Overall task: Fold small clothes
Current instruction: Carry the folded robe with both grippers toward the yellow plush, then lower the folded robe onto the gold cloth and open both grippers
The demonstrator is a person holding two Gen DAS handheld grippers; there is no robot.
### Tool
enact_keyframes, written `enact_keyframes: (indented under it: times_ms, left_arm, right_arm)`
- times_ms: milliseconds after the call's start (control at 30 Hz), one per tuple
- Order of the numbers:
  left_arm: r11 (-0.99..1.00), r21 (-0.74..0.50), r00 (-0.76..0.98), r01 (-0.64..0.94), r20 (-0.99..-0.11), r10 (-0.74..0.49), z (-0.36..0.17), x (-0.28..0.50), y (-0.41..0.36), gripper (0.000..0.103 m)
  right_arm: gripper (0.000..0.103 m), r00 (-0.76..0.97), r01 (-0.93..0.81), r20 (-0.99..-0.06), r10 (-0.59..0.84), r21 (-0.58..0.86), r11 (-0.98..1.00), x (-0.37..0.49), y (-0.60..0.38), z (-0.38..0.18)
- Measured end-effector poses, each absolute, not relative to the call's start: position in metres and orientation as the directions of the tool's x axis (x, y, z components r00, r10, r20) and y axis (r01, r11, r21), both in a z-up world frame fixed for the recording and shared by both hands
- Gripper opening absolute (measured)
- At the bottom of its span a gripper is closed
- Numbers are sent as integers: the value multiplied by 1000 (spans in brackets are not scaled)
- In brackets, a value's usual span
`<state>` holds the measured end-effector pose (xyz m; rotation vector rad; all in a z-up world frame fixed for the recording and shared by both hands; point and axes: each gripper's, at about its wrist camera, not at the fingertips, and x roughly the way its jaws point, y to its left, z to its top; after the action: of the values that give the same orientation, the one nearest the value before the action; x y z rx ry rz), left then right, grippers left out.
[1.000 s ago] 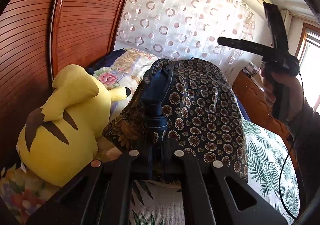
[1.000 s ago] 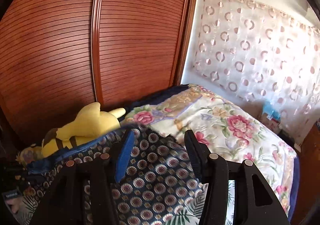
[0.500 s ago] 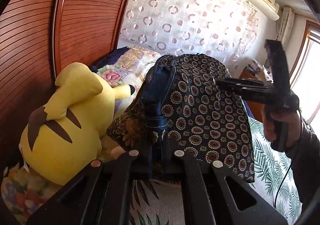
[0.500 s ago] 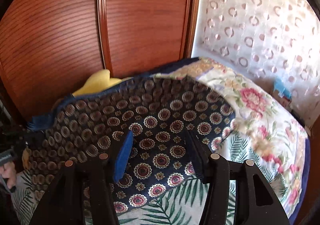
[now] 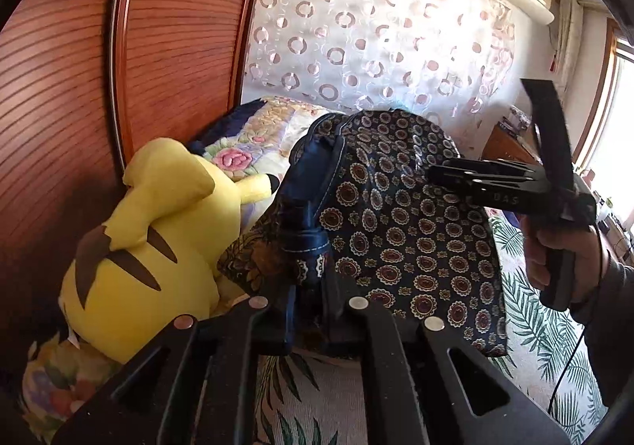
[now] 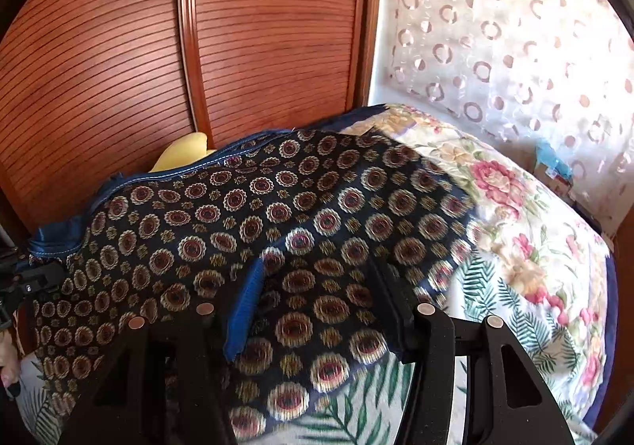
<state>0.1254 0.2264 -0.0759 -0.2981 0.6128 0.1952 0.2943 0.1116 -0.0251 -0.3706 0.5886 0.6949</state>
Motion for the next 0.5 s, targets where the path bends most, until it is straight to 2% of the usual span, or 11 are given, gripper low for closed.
enact_keyframes:
  times_ms: [133,233,433,500]
  left_arm:
    - [943,-186,802,-275,-586,118,-70,120,222,11]
    - [947,-155,799,-283,-584,144,-66,116,217,16]
    - [958,-126,817,-257,-559,146,-55,101,206,55]
    - [964,-116,819,-240,-557,138,-52,98,200,80]
  right_arm:
    - [56,636,-672,-593,494,-110,733,267,92,-18]
    - [56,642,-665,-581,501,-96,740,243,76,-14]
    - [56,662,-646,-550,509,-74,760,194,35,-7]
    - [56,670,-638,-543,506,-72,767,179,24,-5]
